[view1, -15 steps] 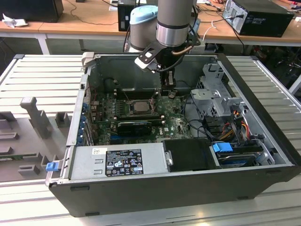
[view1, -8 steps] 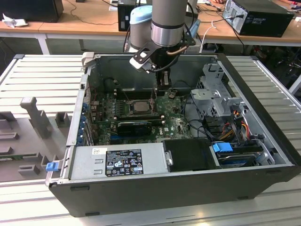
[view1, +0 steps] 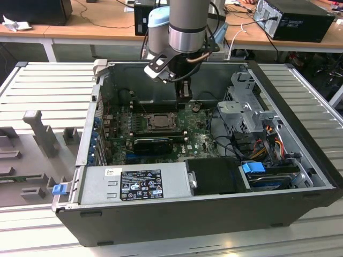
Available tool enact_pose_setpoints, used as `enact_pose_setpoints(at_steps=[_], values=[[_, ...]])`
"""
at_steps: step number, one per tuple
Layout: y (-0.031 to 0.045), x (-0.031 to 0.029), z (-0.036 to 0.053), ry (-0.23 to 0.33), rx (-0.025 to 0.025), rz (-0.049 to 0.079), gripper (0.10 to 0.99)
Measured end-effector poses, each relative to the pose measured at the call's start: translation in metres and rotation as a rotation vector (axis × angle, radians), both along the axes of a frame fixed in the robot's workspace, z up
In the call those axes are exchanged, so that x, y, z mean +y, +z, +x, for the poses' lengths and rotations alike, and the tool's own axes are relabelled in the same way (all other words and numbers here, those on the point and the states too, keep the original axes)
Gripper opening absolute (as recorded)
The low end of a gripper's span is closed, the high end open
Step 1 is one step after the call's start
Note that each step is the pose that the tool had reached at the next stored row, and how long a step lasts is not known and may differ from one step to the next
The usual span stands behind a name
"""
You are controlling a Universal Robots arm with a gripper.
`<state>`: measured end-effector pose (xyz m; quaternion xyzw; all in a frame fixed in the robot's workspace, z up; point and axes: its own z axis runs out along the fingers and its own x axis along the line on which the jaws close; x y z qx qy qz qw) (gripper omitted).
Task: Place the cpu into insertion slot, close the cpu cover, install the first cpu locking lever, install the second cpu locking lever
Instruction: 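Close the cpu cover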
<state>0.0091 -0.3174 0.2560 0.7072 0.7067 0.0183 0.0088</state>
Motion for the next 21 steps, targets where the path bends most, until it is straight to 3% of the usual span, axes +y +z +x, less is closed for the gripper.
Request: enact_pose_setpoints(at_steps=[7, 11, 21], values=[[-0.0024, 0.0, -0.0076, 0.0, 0.0, 0.0, 0.106], [-0.0153, 0.0, -0.0129, 0.0, 0.0001, 0.0, 0.106], [-0.0217, 0.0001, -0.0426, 0.0, -0.0001, 0.0, 0.106]])
